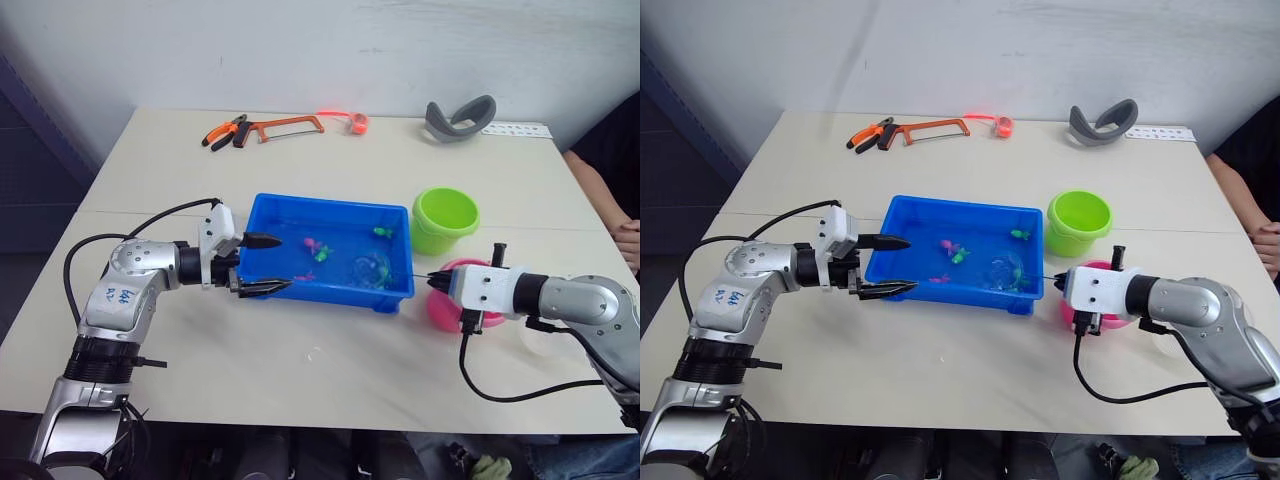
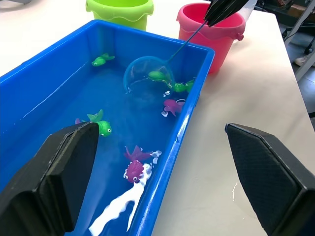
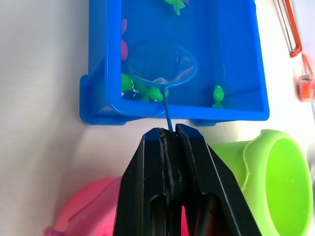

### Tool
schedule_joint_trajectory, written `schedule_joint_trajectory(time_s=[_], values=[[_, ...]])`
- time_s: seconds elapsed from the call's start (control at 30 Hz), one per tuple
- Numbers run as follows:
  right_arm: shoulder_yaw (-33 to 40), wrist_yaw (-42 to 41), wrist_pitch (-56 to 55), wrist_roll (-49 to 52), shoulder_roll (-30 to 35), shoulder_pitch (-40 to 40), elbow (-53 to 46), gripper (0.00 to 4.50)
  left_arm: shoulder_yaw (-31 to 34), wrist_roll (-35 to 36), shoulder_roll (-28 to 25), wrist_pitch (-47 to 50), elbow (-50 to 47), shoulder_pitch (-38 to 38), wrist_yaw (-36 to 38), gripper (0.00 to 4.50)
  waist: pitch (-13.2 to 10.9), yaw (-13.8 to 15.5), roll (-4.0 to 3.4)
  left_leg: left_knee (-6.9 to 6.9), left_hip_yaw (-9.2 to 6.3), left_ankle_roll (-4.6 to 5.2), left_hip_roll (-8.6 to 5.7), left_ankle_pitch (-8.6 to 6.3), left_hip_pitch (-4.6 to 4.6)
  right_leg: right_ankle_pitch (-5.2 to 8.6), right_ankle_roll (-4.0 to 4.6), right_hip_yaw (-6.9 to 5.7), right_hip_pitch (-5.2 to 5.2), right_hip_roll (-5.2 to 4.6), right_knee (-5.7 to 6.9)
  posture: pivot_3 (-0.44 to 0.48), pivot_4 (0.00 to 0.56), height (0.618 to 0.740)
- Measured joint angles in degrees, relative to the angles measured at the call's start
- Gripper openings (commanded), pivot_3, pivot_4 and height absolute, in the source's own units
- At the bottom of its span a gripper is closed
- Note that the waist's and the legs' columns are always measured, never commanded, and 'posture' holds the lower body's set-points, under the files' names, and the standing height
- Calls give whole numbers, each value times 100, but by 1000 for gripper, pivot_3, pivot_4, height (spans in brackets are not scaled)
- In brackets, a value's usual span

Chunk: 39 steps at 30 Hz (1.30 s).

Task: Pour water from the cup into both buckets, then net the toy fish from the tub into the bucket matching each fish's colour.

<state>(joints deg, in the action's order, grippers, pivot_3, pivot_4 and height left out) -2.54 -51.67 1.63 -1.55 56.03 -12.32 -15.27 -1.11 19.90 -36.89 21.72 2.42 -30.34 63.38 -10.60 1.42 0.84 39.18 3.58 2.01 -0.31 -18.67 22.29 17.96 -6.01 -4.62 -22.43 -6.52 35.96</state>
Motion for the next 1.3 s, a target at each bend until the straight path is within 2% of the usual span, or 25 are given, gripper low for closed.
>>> schedule_joint_trajectory(time_s=[0.27,0.5,0.77,1.3], values=[[-2,-211,-416,-7,-35,84,61,0,0,1,0,0,-5,36,10,4479,0,-3,0,0,0,0,0,0,0,0,0,0,1,1,0,0,150,740],[-71,-276,-329,152,-264,181,3,0,0,2,-2,0,-14,55,50,4479,0,-13,0,0,0,-1,3,0,-1,0,0,0,0,1,0,0,150,740],[127,-131,995,1058,-836,176,-335,0,0,2,-2,-1,-23,65,52,4479,0,-13,0,0,-1,-1,4,1,-1,0,0,1,0,-1,0,0,150,740],[834,516,3182,2425,-1287,68,-830,0,-12,3,108,-56,-4,38,49,4479,0,-3,0,0,-2,-1,2,0,0,0,0,1,0,-3,2,0,150,740]])
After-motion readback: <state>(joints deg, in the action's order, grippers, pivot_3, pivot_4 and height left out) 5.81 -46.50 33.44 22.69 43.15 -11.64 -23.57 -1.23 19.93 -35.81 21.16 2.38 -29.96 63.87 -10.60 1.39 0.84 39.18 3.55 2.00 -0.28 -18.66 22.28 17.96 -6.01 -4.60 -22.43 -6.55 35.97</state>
